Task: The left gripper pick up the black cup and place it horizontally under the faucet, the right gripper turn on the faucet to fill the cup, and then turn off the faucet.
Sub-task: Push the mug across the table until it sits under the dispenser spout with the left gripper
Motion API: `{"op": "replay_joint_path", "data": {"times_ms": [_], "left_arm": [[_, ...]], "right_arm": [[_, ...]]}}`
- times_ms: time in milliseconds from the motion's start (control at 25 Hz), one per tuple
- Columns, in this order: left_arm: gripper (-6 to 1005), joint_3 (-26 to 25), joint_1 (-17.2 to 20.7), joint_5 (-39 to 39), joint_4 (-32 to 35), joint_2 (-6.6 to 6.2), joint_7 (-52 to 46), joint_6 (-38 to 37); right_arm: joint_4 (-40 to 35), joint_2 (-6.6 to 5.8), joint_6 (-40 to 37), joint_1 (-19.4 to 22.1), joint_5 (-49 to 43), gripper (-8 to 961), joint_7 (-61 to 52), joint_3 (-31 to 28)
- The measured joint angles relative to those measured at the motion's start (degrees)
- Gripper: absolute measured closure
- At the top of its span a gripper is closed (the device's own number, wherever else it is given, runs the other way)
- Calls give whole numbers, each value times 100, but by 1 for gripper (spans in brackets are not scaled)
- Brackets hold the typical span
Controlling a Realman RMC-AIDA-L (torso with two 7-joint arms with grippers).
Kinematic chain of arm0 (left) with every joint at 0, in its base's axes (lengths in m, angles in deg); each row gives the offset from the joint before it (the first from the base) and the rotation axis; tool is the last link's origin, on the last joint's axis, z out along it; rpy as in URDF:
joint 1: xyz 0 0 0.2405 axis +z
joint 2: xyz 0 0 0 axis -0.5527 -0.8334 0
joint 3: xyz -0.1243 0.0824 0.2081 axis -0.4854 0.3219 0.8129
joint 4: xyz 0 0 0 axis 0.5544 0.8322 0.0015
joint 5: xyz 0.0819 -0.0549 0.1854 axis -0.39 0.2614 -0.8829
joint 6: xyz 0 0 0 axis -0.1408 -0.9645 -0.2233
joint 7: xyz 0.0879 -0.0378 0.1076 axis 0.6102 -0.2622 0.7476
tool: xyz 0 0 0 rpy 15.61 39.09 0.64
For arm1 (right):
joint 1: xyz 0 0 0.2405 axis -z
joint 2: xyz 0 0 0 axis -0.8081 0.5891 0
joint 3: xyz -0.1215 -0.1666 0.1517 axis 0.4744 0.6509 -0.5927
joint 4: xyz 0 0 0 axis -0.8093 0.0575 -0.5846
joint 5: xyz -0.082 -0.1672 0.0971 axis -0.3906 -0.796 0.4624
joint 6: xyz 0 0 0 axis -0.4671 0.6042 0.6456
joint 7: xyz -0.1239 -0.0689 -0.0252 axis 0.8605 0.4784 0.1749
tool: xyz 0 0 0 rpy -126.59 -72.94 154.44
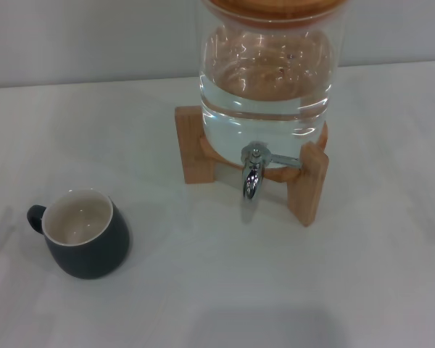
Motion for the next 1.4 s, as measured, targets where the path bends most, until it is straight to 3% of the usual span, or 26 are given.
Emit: {"op": "replay_joint_path", "data": {"times_ms": [520, 760, 1000, 1400], "left_arm": [[120, 0, 54, -584, 162, -65, -118, 12], [124, -28, 488, -1414, 701, -77, -420, 81], [128, -48, 711, -1625, 756, -121, -502, -65], [135, -23, 431, -2044, 754, 41, -428, -763]], "right_arm": [[1, 2, 9, 2, -24, 124, -48, 0], [-5, -10, 21, 40, -2, 124, -55, 0], [-121, -6, 2, 38, -28, 124, -95, 27], [-123, -1, 31, 28, -37, 124, -159, 53]]}}
